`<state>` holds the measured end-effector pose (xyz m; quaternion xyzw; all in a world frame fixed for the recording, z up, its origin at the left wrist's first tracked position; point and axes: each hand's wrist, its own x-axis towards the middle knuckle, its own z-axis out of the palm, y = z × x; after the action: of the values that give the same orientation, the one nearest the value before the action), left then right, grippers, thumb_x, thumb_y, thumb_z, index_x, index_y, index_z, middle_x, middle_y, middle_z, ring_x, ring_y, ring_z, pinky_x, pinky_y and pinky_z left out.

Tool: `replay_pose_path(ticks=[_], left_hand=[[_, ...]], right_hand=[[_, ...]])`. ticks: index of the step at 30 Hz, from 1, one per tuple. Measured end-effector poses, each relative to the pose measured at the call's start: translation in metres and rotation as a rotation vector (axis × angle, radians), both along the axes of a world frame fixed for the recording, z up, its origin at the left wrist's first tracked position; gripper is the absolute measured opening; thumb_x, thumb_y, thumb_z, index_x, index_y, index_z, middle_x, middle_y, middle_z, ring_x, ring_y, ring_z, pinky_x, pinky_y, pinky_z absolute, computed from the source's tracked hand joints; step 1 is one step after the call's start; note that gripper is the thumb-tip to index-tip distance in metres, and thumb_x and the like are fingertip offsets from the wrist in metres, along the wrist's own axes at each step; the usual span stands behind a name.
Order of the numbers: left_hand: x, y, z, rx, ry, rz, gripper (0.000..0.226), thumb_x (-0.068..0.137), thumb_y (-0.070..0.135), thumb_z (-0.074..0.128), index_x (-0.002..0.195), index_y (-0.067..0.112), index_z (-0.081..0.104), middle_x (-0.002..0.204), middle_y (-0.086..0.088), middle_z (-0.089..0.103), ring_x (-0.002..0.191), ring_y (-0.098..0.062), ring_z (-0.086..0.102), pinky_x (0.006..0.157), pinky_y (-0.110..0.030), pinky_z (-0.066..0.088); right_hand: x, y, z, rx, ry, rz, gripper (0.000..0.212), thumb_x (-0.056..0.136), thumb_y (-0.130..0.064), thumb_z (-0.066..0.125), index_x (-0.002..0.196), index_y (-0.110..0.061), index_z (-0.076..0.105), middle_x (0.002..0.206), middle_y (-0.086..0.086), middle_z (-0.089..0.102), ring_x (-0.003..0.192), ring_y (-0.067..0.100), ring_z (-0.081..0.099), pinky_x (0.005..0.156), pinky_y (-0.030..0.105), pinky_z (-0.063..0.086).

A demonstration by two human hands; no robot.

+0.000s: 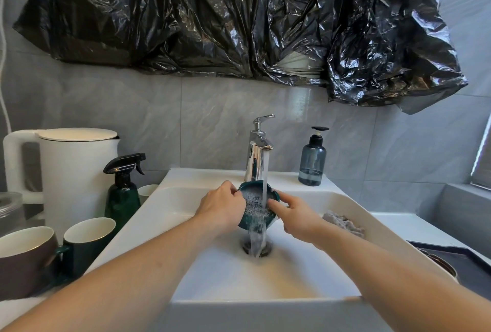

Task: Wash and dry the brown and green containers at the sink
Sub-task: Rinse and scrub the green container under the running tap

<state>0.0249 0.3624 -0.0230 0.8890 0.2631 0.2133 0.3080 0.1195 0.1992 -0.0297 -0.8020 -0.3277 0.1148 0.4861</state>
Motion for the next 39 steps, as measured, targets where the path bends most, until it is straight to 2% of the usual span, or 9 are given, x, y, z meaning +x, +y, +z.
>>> replay_pose_path(ticks=[2,5,10,15,18,21,28,31,39], left_hand=[[0.000,0.000,0.001,0.008,-0.003,0.003,0.029,0.108,0.034,0.036,0.127,0.023,0.055,0.127,-0.007,0.062,0.112,-0.030,0.056,0.088,-0.036,0.045],[0.001,0.000,0.001,0.017,-0.001,0.001,0.028,0.109,0.034,0.036,0.127,0.023,0.054,0.127,-0.009,0.062,0.108,-0.030,0.054,0.086,-0.036,0.044],[0.000,-0.002,0.001,0.018,0.005,-0.018,0.027,0.109,0.034,0.035,0.128,0.024,0.052,0.121,-0.009,0.063,0.110,-0.032,0.059,0.087,-0.038,0.048],[-0.001,-0.004,0.001,0.004,0.001,-0.045,0.025,0.110,0.035,0.035,0.127,0.026,0.050,0.120,-0.010,0.064,0.109,-0.035,0.062,0.088,-0.040,0.050],[0.000,-0.004,-0.001,-0.013,-0.008,-0.076,0.024,0.109,0.036,0.036,0.127,0.026,0.049,0.118,-0.011,0.067,0.108,-0.038,0.065,0.088,-0.042,0.052],[0.002,-0.003,-0.002,-0.036,-0.009,-0.100,0.024,0.108,0.036,0.037,0.128,0.027,0.047,0.115,-0.011,0.069,0.095,-0.034,0.063,0.086,-0.043,0.054],[0.003,-0.001,-0.004,-0.039,0.028,-0.142,0.023,0.107,0.036,0.042,0.129,0.029,0.041,0.112,-0.008,0.069,0.088,-0.029,0.062,0.089,-0.044,0.056],[0.003,-0.001,-0.005,-0.056,0.051,-0.160,0.024,0.105,0.034,0.045,0.128,0.030,0.039,0.109,-0.009,0.068,0.084,-0.027,0.062,0.079,-0.040,0.054],[-0.002,-0.003,-0.003,-0.103,0.106,-0.192,0.030,0.101,0.028,0.043,0.130,0.028,0.038,0.113,-0.010,0.067,0.074,-0.024,0.057,0.057,-0.030,0.048]], right_hand=[[0.003,0.001,-0.001,0.003,-0.003,-0.002,0.040,0.109,-0.035,0.048,0.148,-0.038,0.052,0.066,-0.017,0.068,0.039,0.007,0.034,0.042,0.016,0.032],[0.005,0.001,-0.002,0.011,-0.001,0.004,0.044,0.109,-0.034,0.048,0.153,-0.038,0.046,0.084,-0.006,0.072,0.038,0.005,0.035,0.042,0.016,0.032],[0.009,0.003,-0.004,0.051,0.020,0.011,0.049,0.109,-0.028,0.050,0.156,-0.036,0.042,0.082,-0.006,0.064,0.034,-0.002,0.044,0.042,0.014,0.034],[0.019,0.005,-0.009,0.041,-0.029,-0.054,0.051,0.107,-0.030,0.052,0.155,-0.041,0.041,0.099,0.006,0.073,0.035,-0.002,0.043,0.046,0.017,0.037],[0.020,0.005,-0.009,0.026,-0.102,-0.091,0.052,0.106,-0.031,0.051,0.156,-0.042,0.040,0.100,0.003,0.076,0.047,0.002,0.048,0.055,0.022,0.040],[0.018,0.003,-0.007,0.008,-0.147,-0.107,0.052,0.106,-0.030,0.049,0.155,-0.044,0.041,0.104,0.001,0.076,0.063,0.012,0.055,0.061,0.027,0.046],[0.014,0.000,-0.004,-0.002,-0.167,-0.112,0.052,0.105,-0.024,0.048,0.154,-0.042,0.042,0.099,0.000,0.075,0.068,0.013,0.059,0.061,0.028,0.048],[0.015,0.000,-0.004,-0.001,-0.200,-0.120,0.056,0.102,-0.020,0.050,0.154,-0.040,0.044,0.090,-0.002,0.074,0.064,0.011,0.056,0.063,0.029,0.048],[0.012,0.000,-0.004,-0.014,-0.225,-0.133,0.050,0.101,-0.021,0.049,0.148,-0.039,0.052,0.088,-0.001,0.076,0.065,0.010,0.061,0.063,0.028,0.050]])
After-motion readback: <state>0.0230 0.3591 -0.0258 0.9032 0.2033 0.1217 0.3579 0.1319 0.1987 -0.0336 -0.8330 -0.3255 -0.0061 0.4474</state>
